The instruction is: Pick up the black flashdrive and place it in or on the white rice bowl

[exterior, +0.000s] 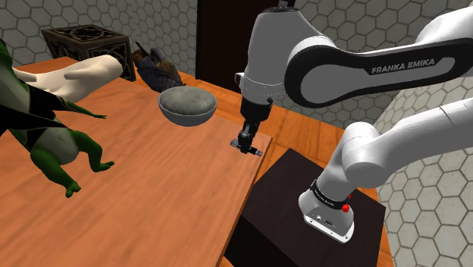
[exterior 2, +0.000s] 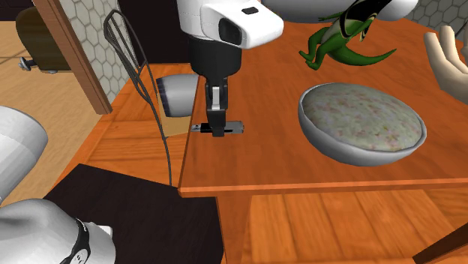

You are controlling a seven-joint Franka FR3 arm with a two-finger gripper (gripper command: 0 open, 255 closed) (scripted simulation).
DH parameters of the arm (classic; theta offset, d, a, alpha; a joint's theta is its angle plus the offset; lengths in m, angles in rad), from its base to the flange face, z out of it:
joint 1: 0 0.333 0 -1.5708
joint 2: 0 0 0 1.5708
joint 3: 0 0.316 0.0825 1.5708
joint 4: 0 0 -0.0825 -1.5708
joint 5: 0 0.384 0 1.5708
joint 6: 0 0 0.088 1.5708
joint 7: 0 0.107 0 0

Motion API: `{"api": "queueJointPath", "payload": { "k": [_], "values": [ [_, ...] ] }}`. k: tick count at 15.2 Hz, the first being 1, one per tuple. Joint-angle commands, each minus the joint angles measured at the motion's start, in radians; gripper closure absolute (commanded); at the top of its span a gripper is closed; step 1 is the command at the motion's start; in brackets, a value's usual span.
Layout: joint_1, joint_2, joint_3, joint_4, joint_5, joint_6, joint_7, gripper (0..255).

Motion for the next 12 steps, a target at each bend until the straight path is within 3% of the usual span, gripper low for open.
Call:
{"api": "queueJointPath", "payload": {
  "k": [1, 12],
  "values": [
    [-0.001, -0.006, -0.006, 0.023, -0.004, -0.031, 0.001, 255],
    [-0.01, -0.018, -0.035, 0.161, -0.028, -0.181, 0.006, 255]
  ]
}}
